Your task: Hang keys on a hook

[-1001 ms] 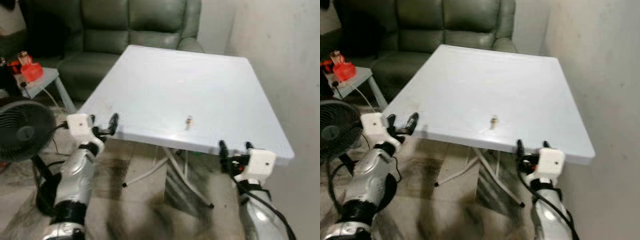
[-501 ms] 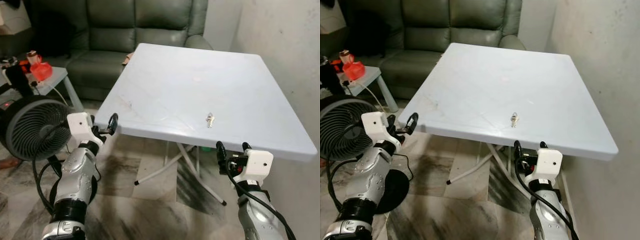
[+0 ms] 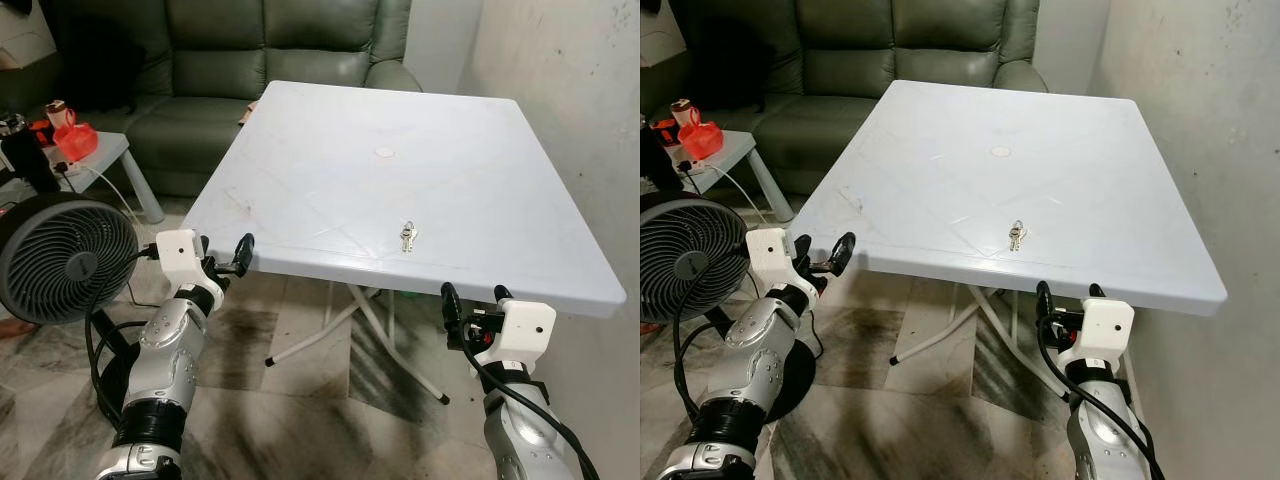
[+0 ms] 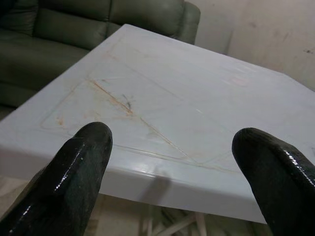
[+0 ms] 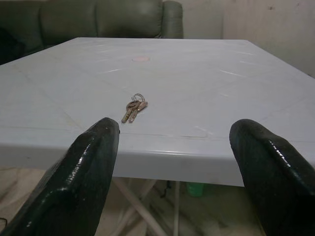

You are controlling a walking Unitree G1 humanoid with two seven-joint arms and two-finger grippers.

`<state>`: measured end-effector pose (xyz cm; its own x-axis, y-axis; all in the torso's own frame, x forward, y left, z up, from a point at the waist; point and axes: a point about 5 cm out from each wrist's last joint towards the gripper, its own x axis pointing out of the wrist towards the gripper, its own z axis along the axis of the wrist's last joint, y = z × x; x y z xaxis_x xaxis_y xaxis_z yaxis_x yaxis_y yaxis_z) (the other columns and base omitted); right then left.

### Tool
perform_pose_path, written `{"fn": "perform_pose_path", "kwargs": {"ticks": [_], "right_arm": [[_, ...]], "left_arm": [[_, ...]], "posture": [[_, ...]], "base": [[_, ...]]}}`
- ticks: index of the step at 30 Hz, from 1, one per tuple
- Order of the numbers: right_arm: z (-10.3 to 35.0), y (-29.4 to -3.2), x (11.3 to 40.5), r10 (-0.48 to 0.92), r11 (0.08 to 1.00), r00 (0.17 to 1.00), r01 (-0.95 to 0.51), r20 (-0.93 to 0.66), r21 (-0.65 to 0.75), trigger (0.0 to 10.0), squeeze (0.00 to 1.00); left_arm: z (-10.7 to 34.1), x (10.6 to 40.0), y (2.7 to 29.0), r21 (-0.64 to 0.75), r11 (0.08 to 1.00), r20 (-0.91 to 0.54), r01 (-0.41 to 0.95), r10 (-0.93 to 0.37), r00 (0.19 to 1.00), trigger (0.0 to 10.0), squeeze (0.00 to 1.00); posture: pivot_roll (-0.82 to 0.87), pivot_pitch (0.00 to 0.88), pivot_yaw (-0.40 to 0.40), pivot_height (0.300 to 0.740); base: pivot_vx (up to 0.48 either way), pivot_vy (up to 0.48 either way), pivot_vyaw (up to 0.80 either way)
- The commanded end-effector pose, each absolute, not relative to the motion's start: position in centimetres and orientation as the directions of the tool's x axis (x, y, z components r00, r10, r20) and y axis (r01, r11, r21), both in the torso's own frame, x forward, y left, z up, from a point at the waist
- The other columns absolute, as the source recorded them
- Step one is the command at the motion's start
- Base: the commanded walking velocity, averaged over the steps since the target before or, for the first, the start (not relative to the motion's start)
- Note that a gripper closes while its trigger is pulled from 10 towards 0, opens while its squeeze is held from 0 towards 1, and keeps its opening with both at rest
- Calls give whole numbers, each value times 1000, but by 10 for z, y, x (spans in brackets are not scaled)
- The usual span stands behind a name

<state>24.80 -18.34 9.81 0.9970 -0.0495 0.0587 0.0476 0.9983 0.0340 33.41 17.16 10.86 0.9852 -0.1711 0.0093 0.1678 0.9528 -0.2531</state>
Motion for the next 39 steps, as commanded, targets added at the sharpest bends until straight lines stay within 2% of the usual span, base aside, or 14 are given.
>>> {"fn": "perform_pose_path", "kwargs": {"ticks": [1, 16, 39], "right_arm": [[100, -183, 247, -56, 998, 996, 54, 64, 35, 10000, 0], [100, -183, 248, -59, 998, 996, 56, 66, 39, 10000, 0], [99, -183, 248, -52, 998, 997, 50, 60, 36, 10000, 0]], "left_arm": [[112, 333, 171, -232, 954, 18, 189, -190, 982, 10000, 0], [112, 332, 164, -225, 950, 13, 218, -221, 975, 10000, 0], [112, 333, 163, -227, 950, 14, 216, -219, 976, 10000, 0]], "posture": [[-44, 0, 14, 732], [-49, 0, 21, 732], [-47, 0, 15, 732]], "base": [[0, 0, 0], [181, 0, 0], [321, 335, 0]]}}
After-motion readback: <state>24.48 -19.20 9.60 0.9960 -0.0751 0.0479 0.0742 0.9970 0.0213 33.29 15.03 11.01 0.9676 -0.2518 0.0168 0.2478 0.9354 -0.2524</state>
